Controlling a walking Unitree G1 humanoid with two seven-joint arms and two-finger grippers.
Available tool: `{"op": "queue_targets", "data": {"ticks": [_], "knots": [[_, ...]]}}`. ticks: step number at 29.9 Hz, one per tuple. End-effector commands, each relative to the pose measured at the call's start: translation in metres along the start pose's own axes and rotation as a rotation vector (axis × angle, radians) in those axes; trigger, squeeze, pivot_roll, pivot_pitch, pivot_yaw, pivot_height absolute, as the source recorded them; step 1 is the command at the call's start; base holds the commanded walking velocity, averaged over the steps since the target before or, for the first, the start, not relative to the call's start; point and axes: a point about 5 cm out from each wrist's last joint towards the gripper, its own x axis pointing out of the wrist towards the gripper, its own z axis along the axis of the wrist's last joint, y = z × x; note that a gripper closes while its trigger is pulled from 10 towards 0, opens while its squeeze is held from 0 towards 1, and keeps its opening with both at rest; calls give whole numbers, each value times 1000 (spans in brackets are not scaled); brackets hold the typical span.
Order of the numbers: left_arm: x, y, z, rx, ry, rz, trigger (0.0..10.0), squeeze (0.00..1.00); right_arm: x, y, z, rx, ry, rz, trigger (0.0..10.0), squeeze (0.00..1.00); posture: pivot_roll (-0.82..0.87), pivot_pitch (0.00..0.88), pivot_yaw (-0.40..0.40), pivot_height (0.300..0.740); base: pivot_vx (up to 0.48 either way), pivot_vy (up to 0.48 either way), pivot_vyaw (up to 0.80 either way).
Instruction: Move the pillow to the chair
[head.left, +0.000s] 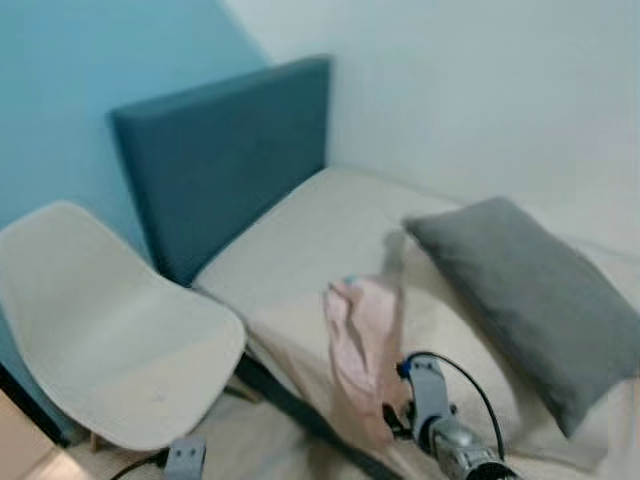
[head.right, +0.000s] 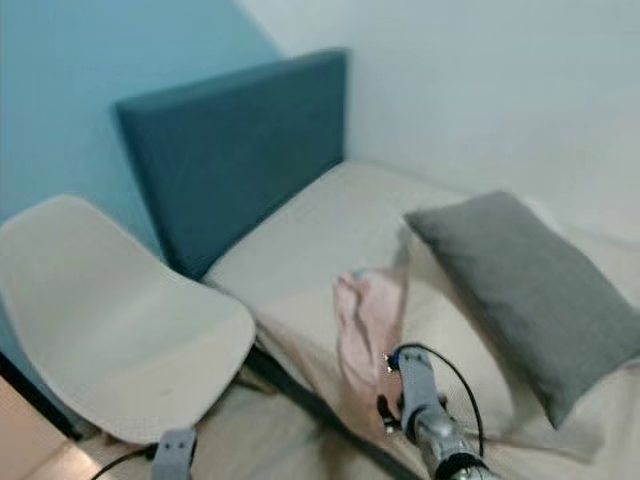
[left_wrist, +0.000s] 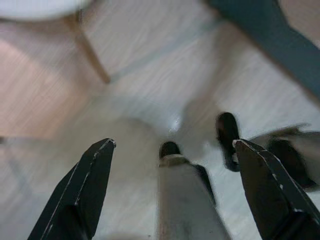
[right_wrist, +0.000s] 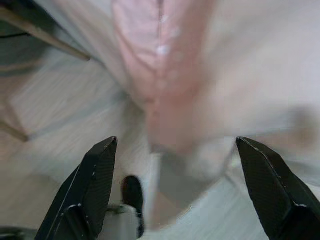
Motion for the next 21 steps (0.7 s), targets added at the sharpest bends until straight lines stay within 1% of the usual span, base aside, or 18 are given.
{"op": "queue_targets", "data": {"ticks": [1,6,9,12,13,14,15,16,17,18,19,20,21], "knots": [[0,3,-2,4,12,10,10000,0,0,2,1,12,-2,2,10000,0,-184,0,13,710,0,0,0],[0,2,2,18,2,-4,10000,0,0,2,2,-4,-6,9,10000,0,-184,0,13,710,0,0,0],[1,1,4,16,-1,-7,10000,0,1,1,6,-47,-29,1,10000,0,-187,0,16,710,0,-377,0],[1,0,4,14,-1,-7,10000,0,1,1,8,-70,-41,-5,10000,0,-187,0,16,710,0,-480,0],[1,0,5,7,-6,-7,10000,0,1,-1,20,-106,-85,-11,10000,0,-184,0,14,710,0,-480,0],[1,0,6,-1,-12,-7,10000,0,2,-3,33,-118,-131,-10,10000,0,-184,0,14,710,0,-480,0],[2,0,8,-6,-20,-8,10000,0,1,-5,54,-95,-209,8,10000,0,-189,0,19,710,0,-480,0],[2,0,10,-9,-25,-8,10000,0,1,-7,68,-75,-262,23,10000,0,-189,0,19,710,0,-480,0],[2,0,11,-10,-27,-9,10000,0,0,-7,75,-58,-289,33,10000,0,-189,0,19,710,0,-480,0],[2,0,12,-11,-32,-6,10000,0,-3,-6,100,12,-385,97,10000,0,-194,0,22,710,0,-277,0],[2,0,13,-11,-34,-4,10000,0,-6,-6,116,56,-451,142,10000,0,-194,0,22,710,0,-277,0],[3,1,15,-23,-42,4,10000,0,-11,-4,138,106,-542,218,10000,0,-198,0,26,710,0,0,0],[3,2,16,-32,-47,10,10000,0,-16,-3,152,134,-601,267,10000,0,-198,0,26,710,0,0,0]]}}
